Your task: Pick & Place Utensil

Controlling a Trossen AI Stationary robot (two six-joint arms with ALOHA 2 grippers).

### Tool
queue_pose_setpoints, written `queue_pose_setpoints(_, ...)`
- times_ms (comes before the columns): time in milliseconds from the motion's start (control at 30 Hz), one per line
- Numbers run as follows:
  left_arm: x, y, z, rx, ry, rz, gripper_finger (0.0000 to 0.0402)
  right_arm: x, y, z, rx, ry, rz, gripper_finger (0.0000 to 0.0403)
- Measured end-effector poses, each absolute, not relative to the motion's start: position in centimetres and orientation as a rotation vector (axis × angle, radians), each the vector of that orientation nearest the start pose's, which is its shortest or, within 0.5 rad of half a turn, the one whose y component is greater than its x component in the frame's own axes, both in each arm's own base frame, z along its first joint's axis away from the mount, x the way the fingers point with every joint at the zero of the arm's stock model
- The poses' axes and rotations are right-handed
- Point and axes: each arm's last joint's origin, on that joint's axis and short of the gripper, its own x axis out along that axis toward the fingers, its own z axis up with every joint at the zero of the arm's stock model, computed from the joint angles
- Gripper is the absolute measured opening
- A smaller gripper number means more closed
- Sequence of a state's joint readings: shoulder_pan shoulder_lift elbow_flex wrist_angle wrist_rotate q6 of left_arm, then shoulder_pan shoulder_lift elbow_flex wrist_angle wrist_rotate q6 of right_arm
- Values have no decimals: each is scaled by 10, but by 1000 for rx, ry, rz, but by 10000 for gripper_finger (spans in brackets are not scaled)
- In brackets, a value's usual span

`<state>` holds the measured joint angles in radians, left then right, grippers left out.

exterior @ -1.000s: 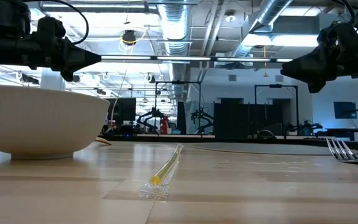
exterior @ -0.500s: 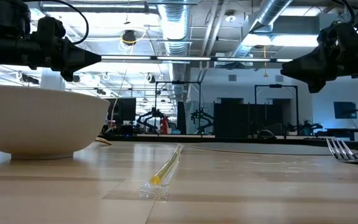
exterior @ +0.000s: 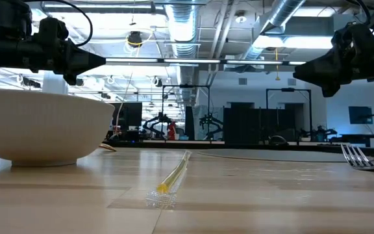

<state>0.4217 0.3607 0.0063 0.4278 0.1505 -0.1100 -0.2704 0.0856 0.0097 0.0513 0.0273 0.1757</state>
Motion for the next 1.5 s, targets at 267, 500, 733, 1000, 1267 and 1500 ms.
queue_pose_setpoints(267,111,45,175,-89,-85,267,16,99,-28,165,178,-1,-299,109)
queue_pose_setpoints(500,111,45,175,-88,-85,267,16,99,-28,165,177,-2,-299,109)
queue_pose_setpoints(733,111,45,175,-87,-90,267,16,99,-28,165,177,-2,-299,109)
queue_pose_setpoints(1000,110,45,182,-36,-148,266,16,99,-28,165,177,-2,-299,109)
queue_pose_setpoints(1267,107,43,198,107,-299,272,16,99,-28,165,178,-1,-299,109)
queue_pose_setpoints(1500,104,43,209,161,-393,315,18,99,-28,165,177,-1,-299,109)
